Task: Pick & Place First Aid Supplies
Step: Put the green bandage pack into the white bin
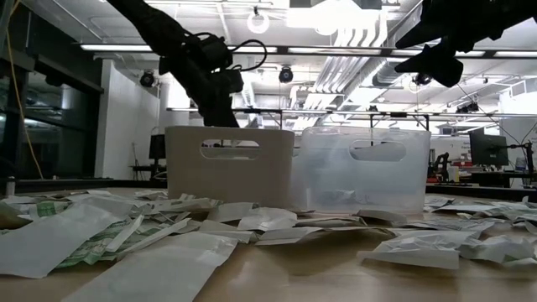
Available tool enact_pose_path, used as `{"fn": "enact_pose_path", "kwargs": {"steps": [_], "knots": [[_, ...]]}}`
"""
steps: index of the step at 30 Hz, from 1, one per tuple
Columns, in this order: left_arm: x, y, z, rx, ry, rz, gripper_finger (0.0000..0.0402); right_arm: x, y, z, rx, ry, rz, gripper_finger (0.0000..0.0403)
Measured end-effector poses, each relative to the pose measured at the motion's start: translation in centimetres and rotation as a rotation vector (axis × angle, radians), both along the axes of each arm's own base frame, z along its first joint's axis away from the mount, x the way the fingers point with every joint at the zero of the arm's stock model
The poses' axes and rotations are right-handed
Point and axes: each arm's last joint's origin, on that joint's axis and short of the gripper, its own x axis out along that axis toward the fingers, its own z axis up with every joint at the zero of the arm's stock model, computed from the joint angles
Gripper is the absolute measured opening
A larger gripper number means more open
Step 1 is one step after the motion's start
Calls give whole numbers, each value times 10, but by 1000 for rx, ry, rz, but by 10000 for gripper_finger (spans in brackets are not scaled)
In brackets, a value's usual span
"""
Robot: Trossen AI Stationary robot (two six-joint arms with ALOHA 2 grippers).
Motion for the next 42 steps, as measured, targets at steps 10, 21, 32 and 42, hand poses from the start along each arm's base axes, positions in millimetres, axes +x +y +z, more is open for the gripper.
{"fn": "enact_pose_path", "kwargs": {"steps": [10, 21, 32, 42], "knots": [[-2, -4, 1, -17, 9, -26, 122, 0, 0, 0, 0, 0, 0, 222], [-42, -48, 14, -50, 384, -117, 102, 0, 0, -1, 1, 9, 0, 222], [-53, -93, -22, -25, 662, -204, 99, 0, 0, -1, 20, 7, -13, 222], [-87, -126, -45, -56, 677, -281, 99, 0, 0, -2, 25, 12, -14, 222]]}}
